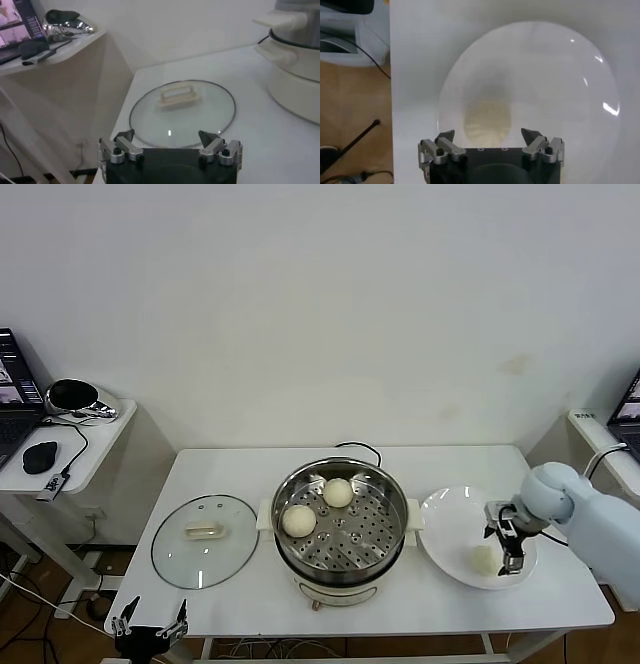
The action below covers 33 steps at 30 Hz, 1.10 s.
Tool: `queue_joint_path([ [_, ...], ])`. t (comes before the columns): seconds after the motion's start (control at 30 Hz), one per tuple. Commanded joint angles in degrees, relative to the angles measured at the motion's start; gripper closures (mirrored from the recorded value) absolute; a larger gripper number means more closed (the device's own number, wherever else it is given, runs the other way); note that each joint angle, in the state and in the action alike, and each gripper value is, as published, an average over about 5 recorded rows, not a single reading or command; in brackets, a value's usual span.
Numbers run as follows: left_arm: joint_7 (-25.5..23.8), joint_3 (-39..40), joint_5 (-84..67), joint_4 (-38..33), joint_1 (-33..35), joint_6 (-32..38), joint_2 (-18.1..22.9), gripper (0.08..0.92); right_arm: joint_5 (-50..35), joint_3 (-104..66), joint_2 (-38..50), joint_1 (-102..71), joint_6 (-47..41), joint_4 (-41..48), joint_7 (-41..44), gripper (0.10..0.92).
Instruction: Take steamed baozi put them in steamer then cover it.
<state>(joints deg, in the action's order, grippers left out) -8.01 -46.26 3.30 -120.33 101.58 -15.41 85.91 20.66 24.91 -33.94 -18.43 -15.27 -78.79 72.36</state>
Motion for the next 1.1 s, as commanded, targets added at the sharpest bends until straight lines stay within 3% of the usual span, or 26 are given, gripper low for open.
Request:
queue_joint_path([
  [0.03,-0.03,-0.01,0.04,0.62,-0.34,-0.03,-0.03,0.177,1.55,-1.23,-2.64,-1.78,0.44,2.79,-0.88,0.203],
  [0.7,-0.14,0.19,-0.02,1.59,-1.07,-0.08,-0.03,0.177,0.76,-0.82,-3.39,-0.87,0.99,5.31,-0.81,0.208],
  [0.97,-0.12,0.11,-0.05,1.46,-1.05,-0.08,0.01,0.177,0.0,-1.09,-2.76,0.04,0.69,4.9,0.55,0.378],
  [1.1,-0.12,-0.12,-0.13,1.16,-1.24,-0.16,-0.02,0.177,-2.06,-0.65,-1.44,2.48,0.36,3.87,1.28,0.425],
])
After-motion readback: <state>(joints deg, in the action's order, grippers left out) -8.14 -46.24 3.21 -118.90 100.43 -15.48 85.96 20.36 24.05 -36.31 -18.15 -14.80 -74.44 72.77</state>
